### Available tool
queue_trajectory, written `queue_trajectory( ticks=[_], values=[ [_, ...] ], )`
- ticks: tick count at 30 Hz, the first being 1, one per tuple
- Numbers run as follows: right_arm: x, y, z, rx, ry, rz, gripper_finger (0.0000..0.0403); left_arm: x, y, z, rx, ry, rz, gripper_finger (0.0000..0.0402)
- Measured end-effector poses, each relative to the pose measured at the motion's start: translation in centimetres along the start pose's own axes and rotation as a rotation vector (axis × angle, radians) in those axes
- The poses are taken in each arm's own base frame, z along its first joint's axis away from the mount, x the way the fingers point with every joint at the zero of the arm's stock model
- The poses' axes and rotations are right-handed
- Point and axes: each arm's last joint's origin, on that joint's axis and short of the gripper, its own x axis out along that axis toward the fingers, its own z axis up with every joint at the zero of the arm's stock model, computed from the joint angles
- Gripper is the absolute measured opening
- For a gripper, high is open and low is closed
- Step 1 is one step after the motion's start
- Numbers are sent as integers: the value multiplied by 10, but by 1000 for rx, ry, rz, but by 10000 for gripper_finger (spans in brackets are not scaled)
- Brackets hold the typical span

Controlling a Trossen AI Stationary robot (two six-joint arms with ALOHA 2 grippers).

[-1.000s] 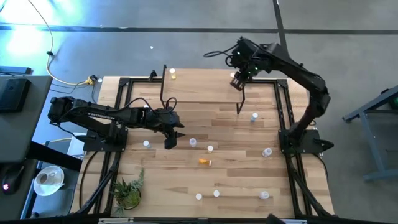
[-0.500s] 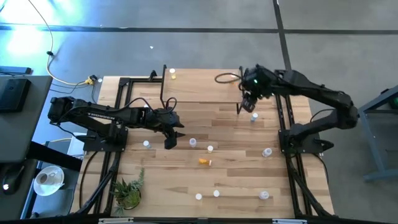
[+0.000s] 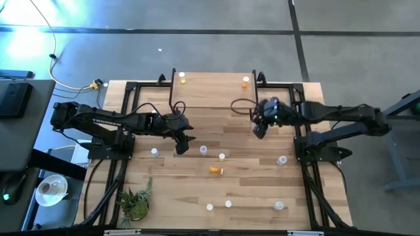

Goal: Pick and place medicine bottles onto shelf by color
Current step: Put the top left transparent pill bottle on the shelf

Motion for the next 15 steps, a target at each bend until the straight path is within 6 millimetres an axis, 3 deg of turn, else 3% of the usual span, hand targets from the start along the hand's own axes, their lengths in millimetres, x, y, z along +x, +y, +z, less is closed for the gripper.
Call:
queue_trajectory(
  ticks=[7,15],
  values=[
    [12,21,-19,1,-71,23,151,5,-5,-2,35,21,-37,239],
    [4,36,-23,-47,-165,-36,151,27,-28,-12,113,39,-77,238]
  ],
)
